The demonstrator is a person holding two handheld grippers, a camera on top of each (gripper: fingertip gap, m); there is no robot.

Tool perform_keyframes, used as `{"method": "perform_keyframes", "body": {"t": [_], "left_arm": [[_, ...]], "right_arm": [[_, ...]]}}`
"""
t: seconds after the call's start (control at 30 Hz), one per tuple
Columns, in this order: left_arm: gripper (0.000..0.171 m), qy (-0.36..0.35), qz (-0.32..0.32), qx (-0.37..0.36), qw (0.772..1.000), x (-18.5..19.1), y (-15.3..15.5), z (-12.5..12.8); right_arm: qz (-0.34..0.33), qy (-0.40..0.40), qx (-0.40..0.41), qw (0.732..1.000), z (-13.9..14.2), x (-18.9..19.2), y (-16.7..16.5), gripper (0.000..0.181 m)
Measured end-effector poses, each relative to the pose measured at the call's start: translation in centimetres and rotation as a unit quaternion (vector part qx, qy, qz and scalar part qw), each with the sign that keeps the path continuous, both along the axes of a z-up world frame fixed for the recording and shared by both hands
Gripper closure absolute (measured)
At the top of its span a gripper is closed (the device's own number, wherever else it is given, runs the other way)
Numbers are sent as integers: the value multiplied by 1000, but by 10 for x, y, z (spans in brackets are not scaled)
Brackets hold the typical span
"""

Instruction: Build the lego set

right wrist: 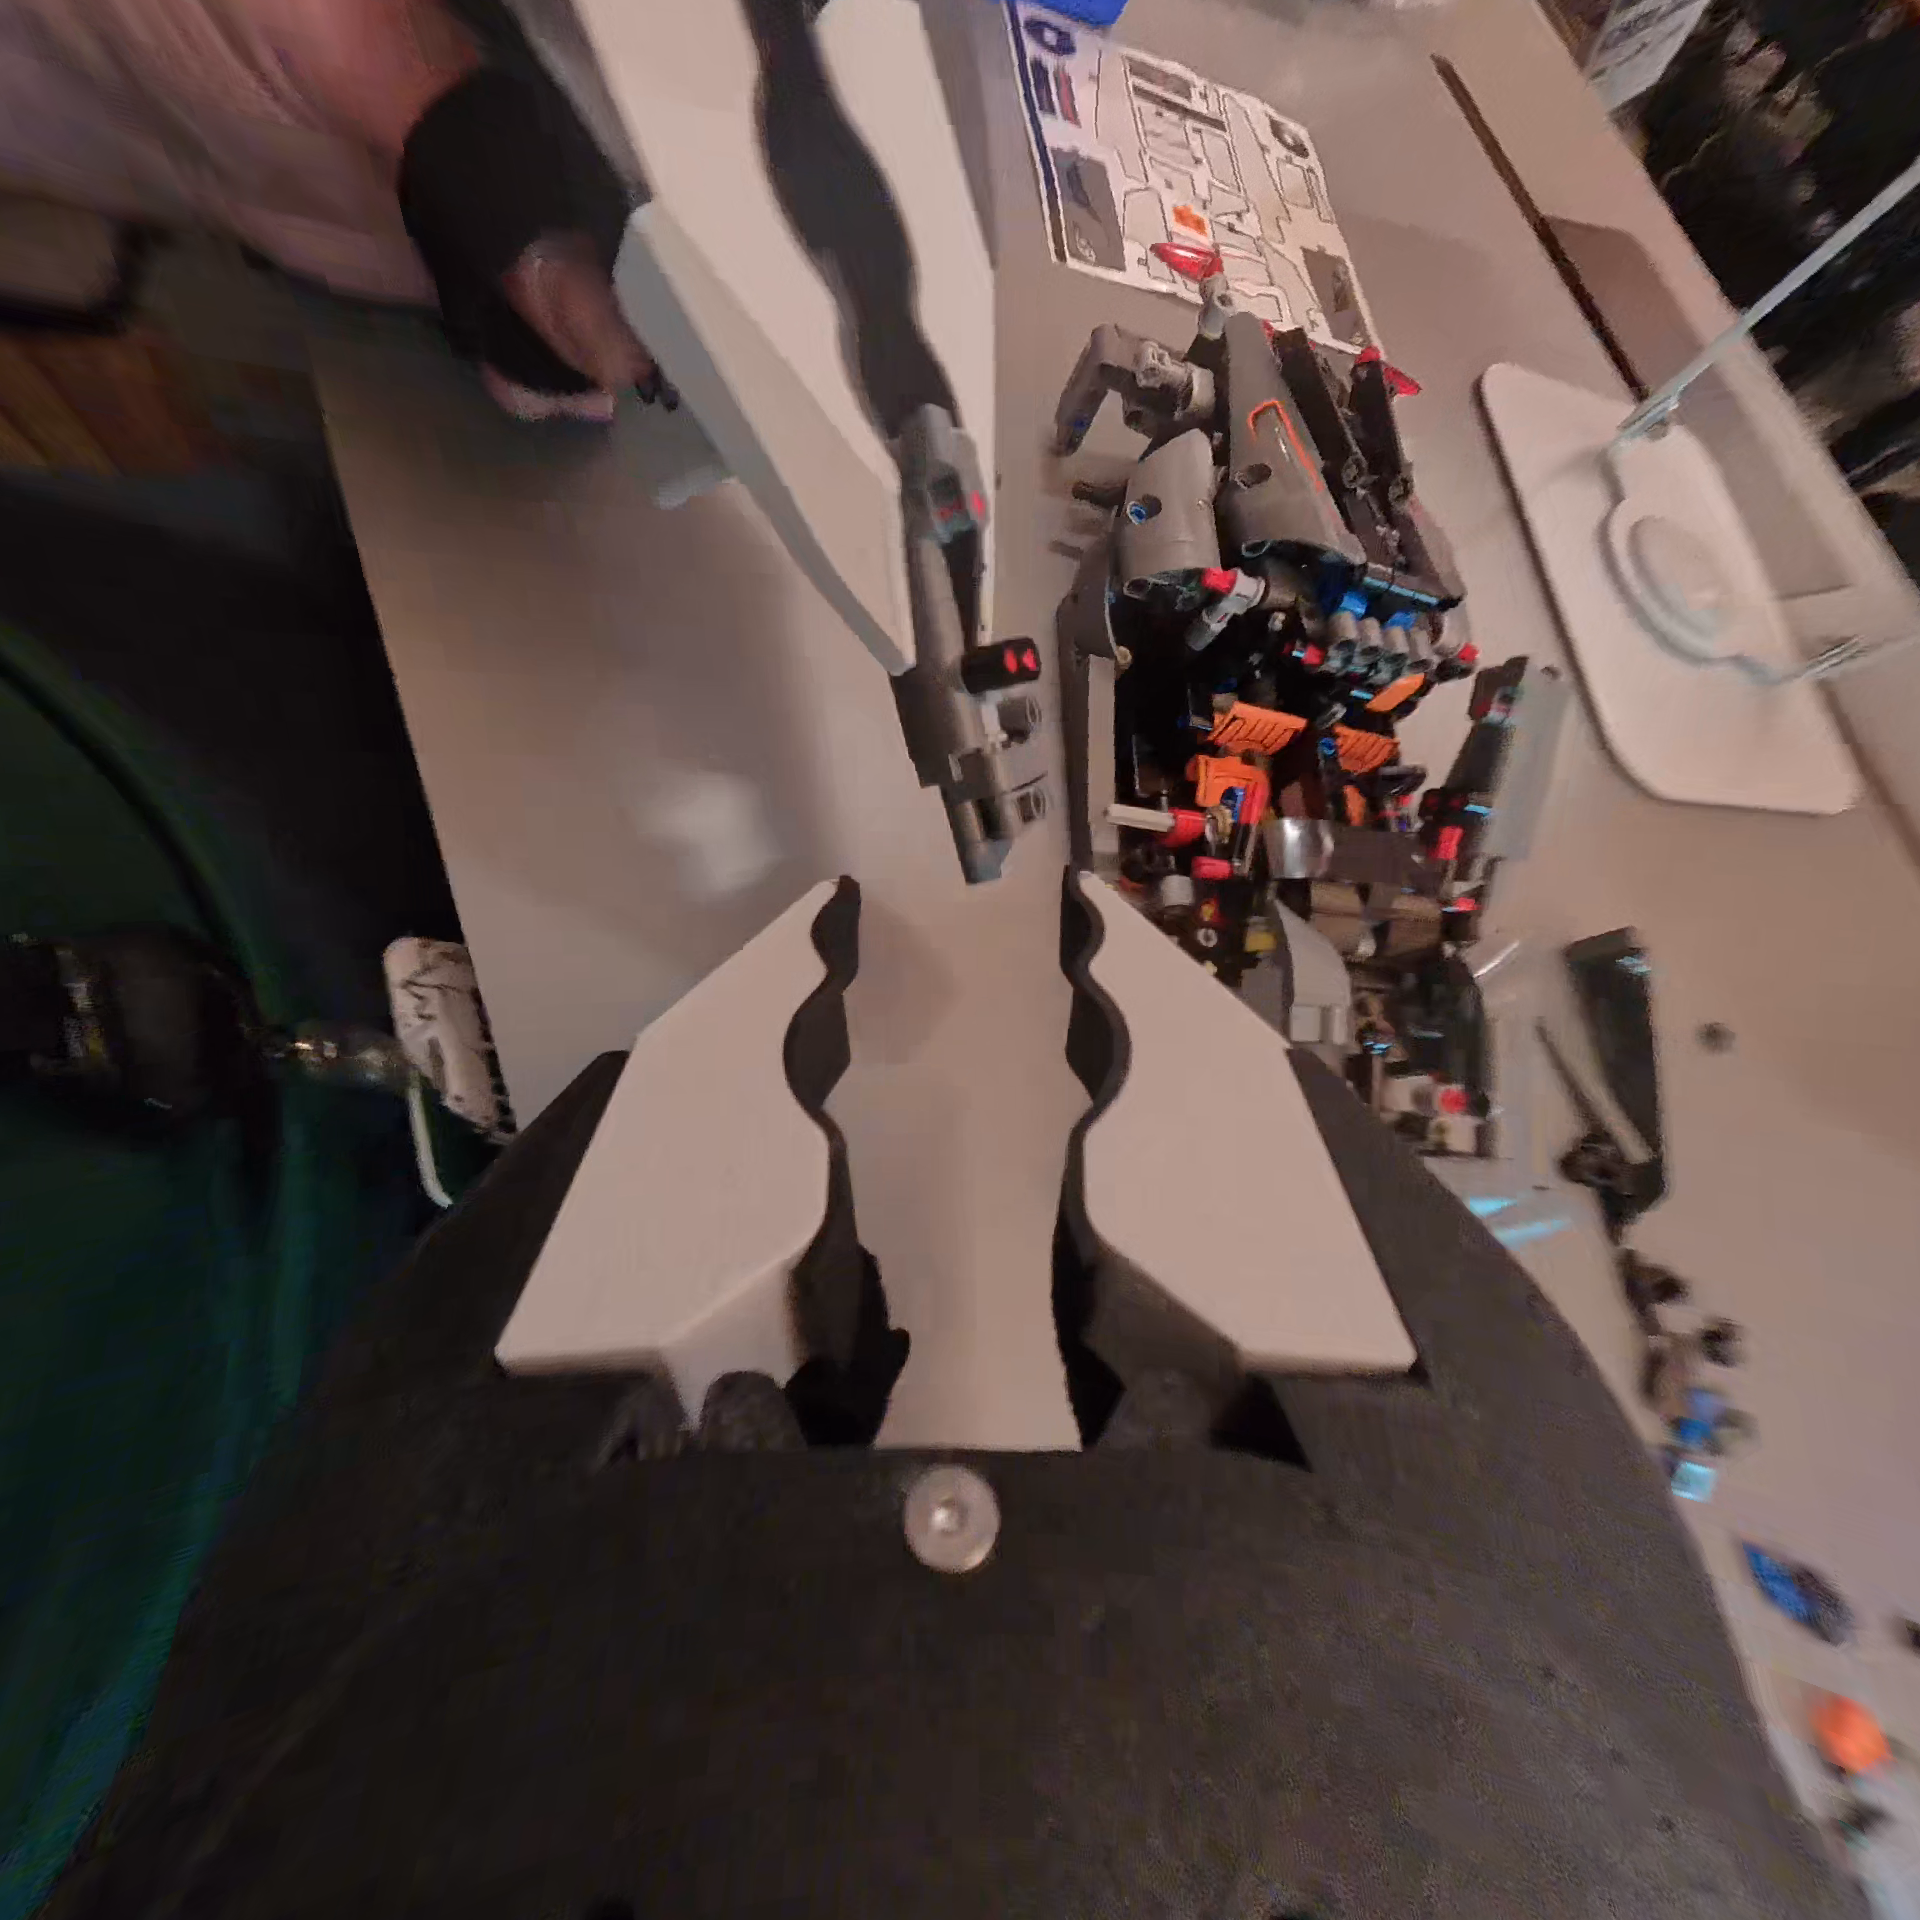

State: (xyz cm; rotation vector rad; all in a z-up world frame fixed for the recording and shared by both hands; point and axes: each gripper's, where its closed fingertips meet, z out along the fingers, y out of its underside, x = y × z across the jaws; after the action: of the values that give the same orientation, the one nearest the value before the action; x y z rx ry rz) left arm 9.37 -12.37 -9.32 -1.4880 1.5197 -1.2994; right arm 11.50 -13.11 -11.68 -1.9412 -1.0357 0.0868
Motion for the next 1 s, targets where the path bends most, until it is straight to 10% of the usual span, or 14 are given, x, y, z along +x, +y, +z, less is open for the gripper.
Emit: {"method": "perform_keyframes", "body": {"t": [0.57, 0.87, 1.0], "left_arm": [[161, -99, -60, 36, 993, -2, -3, 40], [163, -143, -21, 15, 989, -13, 14, 56], [164, -159, -42, 7, 986, -24, 14, 67]], "right_arm": [[38, 240, -68, 968, 31, -12, 11, 164], [-26, 41, 143, 989, 50, -9, 35, 170], [12, 98, 124, 987, 57, -24, 32, 158]]}}
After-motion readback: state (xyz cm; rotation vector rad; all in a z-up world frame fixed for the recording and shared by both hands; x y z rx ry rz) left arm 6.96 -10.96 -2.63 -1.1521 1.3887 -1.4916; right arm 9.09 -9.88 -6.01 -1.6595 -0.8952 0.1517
